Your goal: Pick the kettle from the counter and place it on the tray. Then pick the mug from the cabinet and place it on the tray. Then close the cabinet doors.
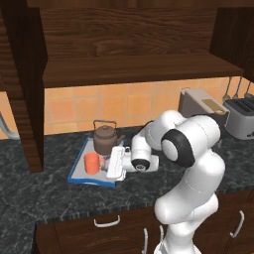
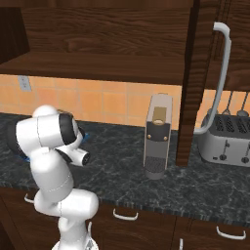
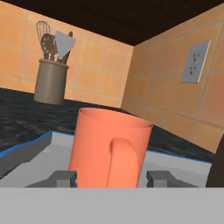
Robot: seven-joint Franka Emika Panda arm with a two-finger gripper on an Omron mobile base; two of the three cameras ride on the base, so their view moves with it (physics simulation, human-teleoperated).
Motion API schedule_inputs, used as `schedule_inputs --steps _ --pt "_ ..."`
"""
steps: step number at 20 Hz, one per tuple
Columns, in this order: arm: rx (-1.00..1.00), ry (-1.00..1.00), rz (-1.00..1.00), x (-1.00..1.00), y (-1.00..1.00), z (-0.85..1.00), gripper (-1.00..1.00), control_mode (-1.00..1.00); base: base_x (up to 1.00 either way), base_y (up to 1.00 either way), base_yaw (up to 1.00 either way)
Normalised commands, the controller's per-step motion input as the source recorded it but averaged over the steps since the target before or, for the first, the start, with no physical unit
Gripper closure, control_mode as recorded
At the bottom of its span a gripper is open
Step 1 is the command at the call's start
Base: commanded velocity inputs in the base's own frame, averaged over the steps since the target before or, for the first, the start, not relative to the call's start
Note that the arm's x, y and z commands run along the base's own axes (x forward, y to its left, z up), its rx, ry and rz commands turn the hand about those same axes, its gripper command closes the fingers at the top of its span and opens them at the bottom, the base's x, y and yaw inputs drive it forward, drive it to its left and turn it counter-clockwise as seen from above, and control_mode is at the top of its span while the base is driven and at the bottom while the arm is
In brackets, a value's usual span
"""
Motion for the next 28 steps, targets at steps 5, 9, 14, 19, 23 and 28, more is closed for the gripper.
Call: schedule_inputs --steps 5,9,14,19,23,28 --pt "0.00 0.01 -0.04 -0.11 -0.10 0.38 -1.00 -1.00 0.00 0.00 0.00" --pt "0.01 0.00 -0.11 -0.59 -0.35 0.41 -1.00 -1.00 0.00 0.00 0.00" --pt "0.11 0.13 -0.18 -0.28 -0.43 0.96 -1.00 -1.00 0.00 0.00 0.00" --pt "0.02 0.26 -0.22 0.00 -0.25 1.00 -1.00 -1.00 0.00 0.00 0.00" --pt "-0.06 0.22 -0.24 -0.05 -0.19 0.96 -1.00 -1.00 0.00 0.00 0.00" --pt "-0.01 0.32 -0.24 -0.16 -0.23 0.79 -1.00 -1.00 0.00 0.00 0.00"
